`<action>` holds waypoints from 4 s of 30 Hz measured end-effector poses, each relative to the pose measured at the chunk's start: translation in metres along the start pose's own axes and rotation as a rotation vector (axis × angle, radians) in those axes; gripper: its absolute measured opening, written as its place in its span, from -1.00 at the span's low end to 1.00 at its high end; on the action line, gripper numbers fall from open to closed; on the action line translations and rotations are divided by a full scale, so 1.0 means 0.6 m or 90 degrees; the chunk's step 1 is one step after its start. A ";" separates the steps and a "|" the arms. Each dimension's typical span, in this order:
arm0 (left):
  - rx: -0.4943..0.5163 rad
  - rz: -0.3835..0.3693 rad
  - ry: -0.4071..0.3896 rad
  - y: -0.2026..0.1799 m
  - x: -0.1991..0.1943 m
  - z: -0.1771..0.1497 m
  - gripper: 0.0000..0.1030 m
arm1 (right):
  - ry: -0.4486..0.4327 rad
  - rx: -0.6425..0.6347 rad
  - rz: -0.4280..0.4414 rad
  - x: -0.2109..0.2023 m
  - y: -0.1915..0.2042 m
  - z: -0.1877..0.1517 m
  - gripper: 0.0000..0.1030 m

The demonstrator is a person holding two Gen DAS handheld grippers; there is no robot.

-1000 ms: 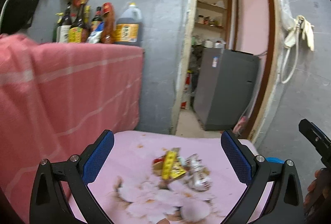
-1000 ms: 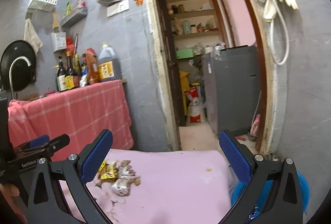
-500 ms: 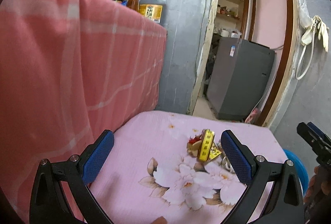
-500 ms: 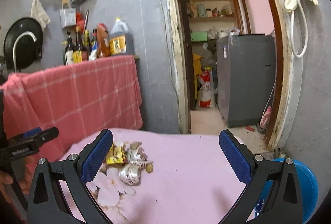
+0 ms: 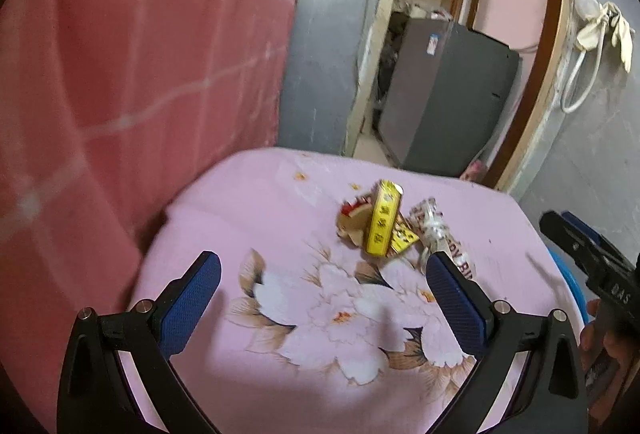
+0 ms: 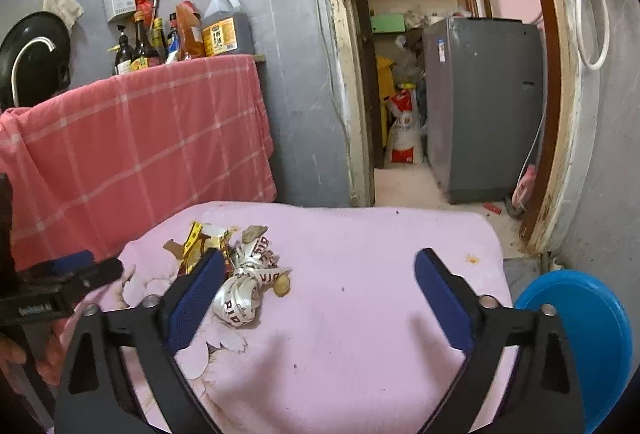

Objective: Collect trash
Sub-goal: 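Move both open tools back over the remaining trash on the table, then grasp the yellow seasoning packet with left tool while right tool grasps the potato piece, then lift both items and carry them over the blue bucket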

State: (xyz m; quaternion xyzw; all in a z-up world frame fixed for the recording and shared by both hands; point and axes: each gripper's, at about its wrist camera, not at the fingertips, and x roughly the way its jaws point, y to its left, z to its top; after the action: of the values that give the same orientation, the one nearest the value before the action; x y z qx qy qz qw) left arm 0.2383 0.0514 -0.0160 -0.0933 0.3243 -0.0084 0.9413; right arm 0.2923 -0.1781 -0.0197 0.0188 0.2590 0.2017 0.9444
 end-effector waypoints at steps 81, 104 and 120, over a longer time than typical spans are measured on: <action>0.005 -0.107 0.075 -0.075 -0.044 -0.063 -0.64 | 0.147 -0.015 0.092 -0.018 0.041 -0.067 -0.76; 0.087 -0.126 0.038 -0.133 -0.067 -0.089 -0.64 | 0.052 0.006 0.064 -0.116 0.007 -0.077 -0.76; 0.111 -0.211 -0.178 -0.266 -0.101 0.015 -0.64 | -0.186 0.007 -0.047 -0.251 -0.073 0.019 -0.76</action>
State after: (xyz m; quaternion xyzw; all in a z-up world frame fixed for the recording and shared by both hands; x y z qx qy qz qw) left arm 0.2031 -0.0991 0.0570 -0.0639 0.1690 -0.1776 0.9674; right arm 0.1962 -0.2762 0.0565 0.0441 0.1204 0.1607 0.9786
